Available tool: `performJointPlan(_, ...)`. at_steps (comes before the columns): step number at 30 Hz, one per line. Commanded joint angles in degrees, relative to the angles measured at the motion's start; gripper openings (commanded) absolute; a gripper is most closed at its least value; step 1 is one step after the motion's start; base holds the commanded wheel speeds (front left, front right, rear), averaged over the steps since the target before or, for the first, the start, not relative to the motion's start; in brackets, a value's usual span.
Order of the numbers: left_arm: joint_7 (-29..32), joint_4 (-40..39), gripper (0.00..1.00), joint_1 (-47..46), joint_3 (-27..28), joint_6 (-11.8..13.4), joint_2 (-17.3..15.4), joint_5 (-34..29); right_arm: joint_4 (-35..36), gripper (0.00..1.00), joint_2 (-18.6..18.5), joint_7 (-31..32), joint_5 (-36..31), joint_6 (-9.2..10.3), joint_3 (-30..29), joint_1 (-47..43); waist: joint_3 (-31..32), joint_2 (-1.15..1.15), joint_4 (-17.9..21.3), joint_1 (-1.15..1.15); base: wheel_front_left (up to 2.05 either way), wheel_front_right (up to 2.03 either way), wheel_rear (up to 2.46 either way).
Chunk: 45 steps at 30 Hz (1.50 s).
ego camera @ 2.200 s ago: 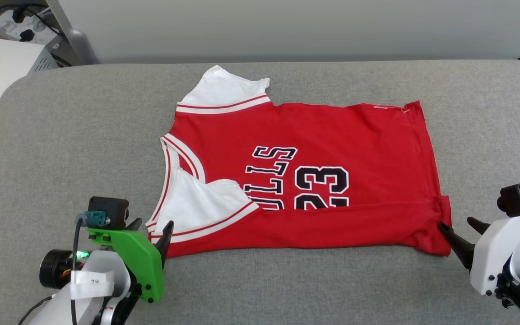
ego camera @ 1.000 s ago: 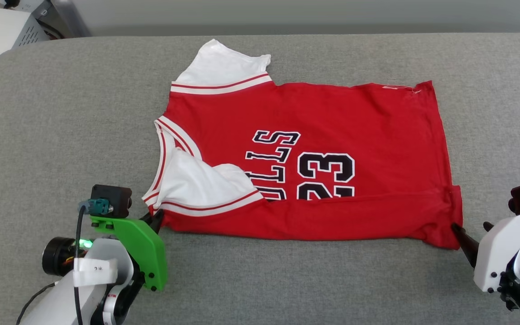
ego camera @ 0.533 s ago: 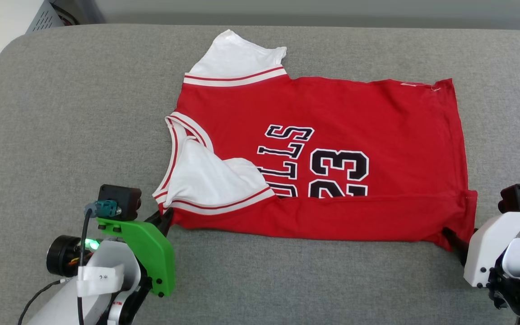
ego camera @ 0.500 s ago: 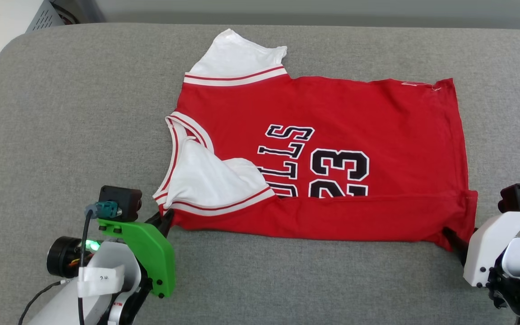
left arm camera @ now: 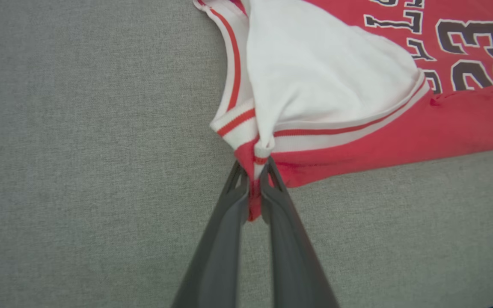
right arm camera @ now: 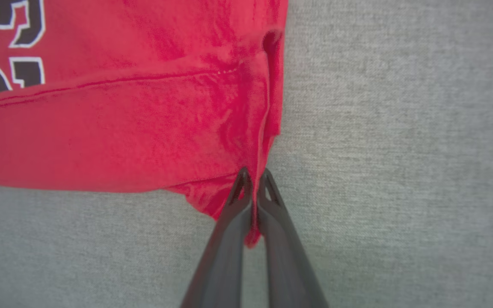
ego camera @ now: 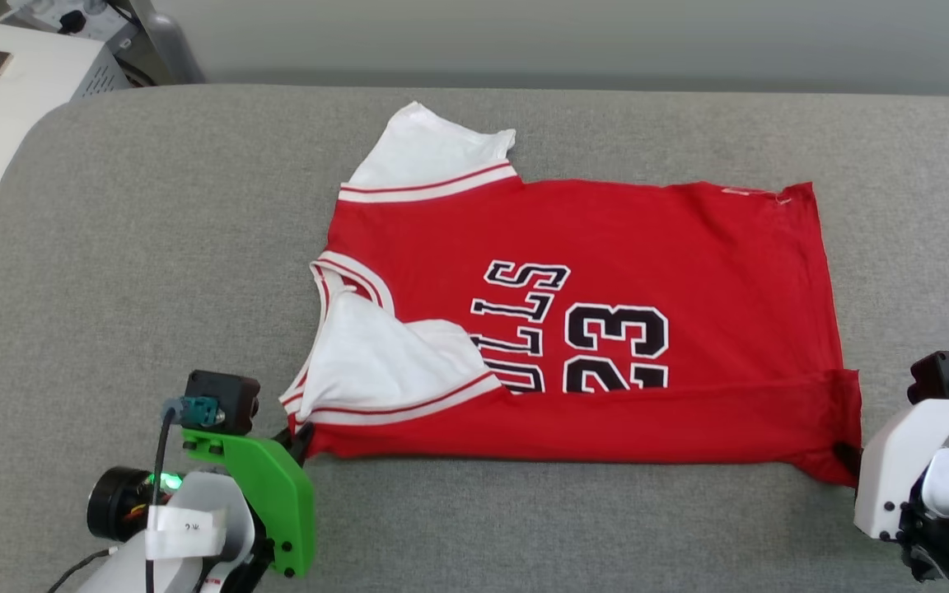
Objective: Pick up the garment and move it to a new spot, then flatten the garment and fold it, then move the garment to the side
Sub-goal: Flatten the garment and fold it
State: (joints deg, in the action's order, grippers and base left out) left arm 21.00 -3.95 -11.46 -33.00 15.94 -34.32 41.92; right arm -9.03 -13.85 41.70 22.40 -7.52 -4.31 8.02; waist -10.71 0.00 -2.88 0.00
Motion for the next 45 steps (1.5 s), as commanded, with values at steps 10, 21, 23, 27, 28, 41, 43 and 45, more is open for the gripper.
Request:
performJointPlan(10, 1.4, -1.2, 0.0, 7.1, -1.9, 0.1, -2.2, 1.5, 7.5, 0.0, -3.7, 6.3, 3.2, 0.03, -3.9, -8.1, 6.2, 0.0, -0.3, 0.0, 0.0, 0.0, 0.0)
performJointPlan(21, 2.1, 1.2, 0.0, 10.7, -4.2, -1.1, -1.5, 3.3, 13.1, 0.0, -1.7, 10.9, 2.5, 0.03, -8.1, -16.4, 6.1, 0.0, -0.1, 0.0, 0.0, 0.0, 0.0)
performJointPlan(23, 2.0, 2.8, 0.0, 10.6, -4.5, -1.6, -1.0, 3.5, 12.8, 0.0, -1.0, 10.8, 2.4, 0.03, -8.1, -16.4, 5.9, 0.0, 0.1, 0.0, 0.0, 0.0, 0.0)
performJointPlan(27, 1.2, 5.9, 0.18, 9.9, -4.8, -2.8, 0.1, 3.9, 11.7, 0.0, -0.3, 10.3, 2.1, 0.03, -7.6, -15.7, 5.5, 0.0, 0.4, 0.0, 0.0, 0.0, 0.0)
performJointPlan(28, 0.7, 6.6, 0.5, 9.7, -4.7, -2.8, 0.3, 3.8, 11.3, 0.0, -0.1, 10.3, 2.2, 0.03, -7.4, -15.5, 5.5, 0.0, 0.5, 0.0, 0.0, 0.0, 0.0)
performJointPlan(41, -12.4, 7.1, 1.0, 5.9, 0.4, -5.7, 1.8, 2.8, 13.8, 1.0, 0.5, 2.4, 3.7, 0.03, -7.0, -10.3, 7.5, 0.0, 0.5, 0.0, 0.0, 0.0, 0.0)
performJointPlan(43, -15.2, 5.9, 1.0, 5.2, 1.6, -6.1, 2.1, 2.5, 15.5, 1.0, -0.1, 0.0, 3.7, 0.03, -6.2, -9.5, 7.9, 0.0, 0.5, 0.0, 0.0, 0.0, 0.0)
performJointPlan(45, -19.7, 4.5, 1.0, 4.0, 2.8, -6.6, 2.4, 1.2, 17.6, 1.0, -1.4, -3.8, 3.5, 0.03, -4.4, -8.7, 8.3, 0.0, 0.5, 0.0, 0.0, 0.0, 0.0)
